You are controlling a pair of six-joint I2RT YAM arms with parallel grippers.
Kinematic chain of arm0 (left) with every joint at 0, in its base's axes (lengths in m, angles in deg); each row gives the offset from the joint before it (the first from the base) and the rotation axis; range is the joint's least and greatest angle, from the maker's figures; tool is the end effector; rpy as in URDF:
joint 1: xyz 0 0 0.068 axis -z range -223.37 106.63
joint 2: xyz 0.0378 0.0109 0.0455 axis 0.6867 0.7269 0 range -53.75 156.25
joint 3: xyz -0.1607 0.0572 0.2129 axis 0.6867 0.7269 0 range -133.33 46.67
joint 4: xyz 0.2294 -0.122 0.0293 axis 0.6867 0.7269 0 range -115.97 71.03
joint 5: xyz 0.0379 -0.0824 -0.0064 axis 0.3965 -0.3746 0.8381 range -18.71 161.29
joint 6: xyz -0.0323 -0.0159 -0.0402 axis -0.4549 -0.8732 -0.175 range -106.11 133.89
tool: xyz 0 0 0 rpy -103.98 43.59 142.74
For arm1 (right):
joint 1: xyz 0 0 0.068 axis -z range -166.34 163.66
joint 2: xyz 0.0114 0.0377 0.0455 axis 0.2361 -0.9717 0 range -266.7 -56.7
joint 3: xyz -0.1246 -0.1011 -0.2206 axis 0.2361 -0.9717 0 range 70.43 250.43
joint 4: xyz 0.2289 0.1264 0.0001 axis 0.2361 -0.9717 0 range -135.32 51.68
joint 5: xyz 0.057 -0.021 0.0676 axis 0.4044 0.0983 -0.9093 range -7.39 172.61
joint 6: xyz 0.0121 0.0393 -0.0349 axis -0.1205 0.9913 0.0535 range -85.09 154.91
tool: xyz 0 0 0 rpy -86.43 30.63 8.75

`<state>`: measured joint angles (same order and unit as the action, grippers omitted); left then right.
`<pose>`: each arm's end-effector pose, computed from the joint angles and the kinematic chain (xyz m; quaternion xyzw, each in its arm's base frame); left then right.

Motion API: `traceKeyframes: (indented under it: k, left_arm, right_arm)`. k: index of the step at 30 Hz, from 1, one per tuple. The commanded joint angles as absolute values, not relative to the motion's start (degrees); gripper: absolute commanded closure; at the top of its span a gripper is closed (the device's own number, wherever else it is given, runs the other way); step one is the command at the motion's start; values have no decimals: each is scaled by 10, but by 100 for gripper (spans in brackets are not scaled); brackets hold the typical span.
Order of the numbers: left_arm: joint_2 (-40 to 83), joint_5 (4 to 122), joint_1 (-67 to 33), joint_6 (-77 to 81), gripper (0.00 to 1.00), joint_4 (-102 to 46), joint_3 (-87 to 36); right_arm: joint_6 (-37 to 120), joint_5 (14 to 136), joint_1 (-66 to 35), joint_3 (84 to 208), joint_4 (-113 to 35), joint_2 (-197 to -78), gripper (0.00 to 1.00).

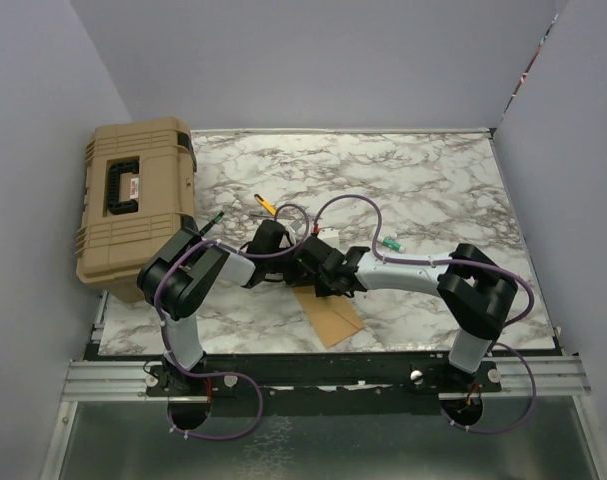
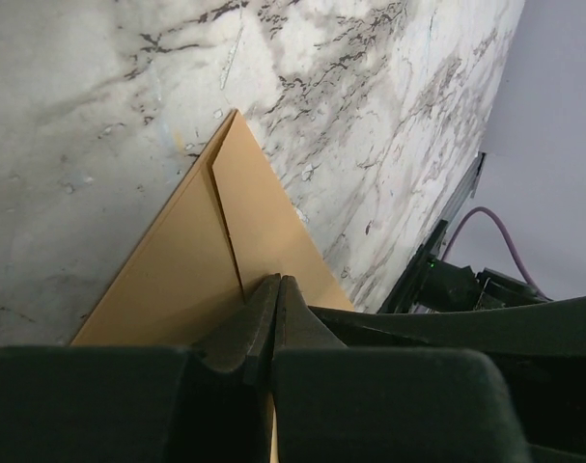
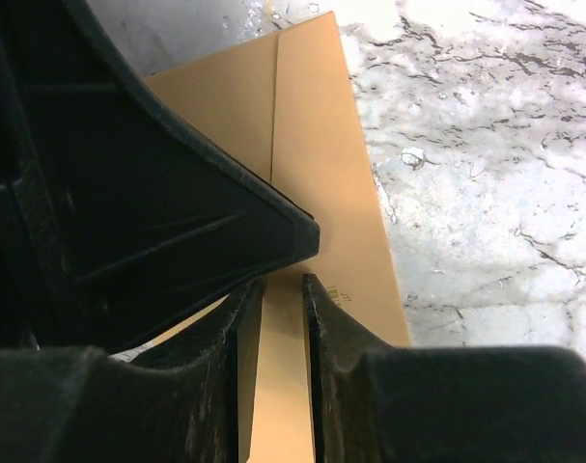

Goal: Place the letter into the envelope and seal it

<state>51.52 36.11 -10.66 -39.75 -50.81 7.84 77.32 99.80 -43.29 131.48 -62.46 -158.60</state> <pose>0.2578 -0.1899 0.0991 -0.0362 0.8775 -0.4684 0.0963 0.1968 0.2832 0.1590 -0.0900 0.9617 0.0688 0.2498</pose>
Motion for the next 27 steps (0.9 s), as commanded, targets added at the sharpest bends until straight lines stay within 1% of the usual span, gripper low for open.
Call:
traceKeyframes:
  k: [1, 6, 9, 11, 16, 27]
  left_arm:
    - [556, 393, -118, -388, 100, -438, 119]
    - [559, 396, -129, -395, 100, -442, 120]
    - [563, 396, -137, -402, 100, -448, 123]
    - [563, 398, -141, -406, 100, -451, 125]
    - [564, 398, -151, -409, 100, -454, 129]
    - [567, 395, -154, -407, 100, -454, 126]
  right_arm:
    - [749, 967, -431, 1280, -614, -1638, 74]
    - [744, 974, -442, 1285, -670, -1633, 81]
    - [744, 971, -450, 1286, -688, -1624, 89]
    - [746, 967, -453, 1291, -707, -1629, 93]
    - [759, 952, -462, 1279, -720, -1630, 92]
    - [803, 951, -463, 1227, -758, -1579, 95]
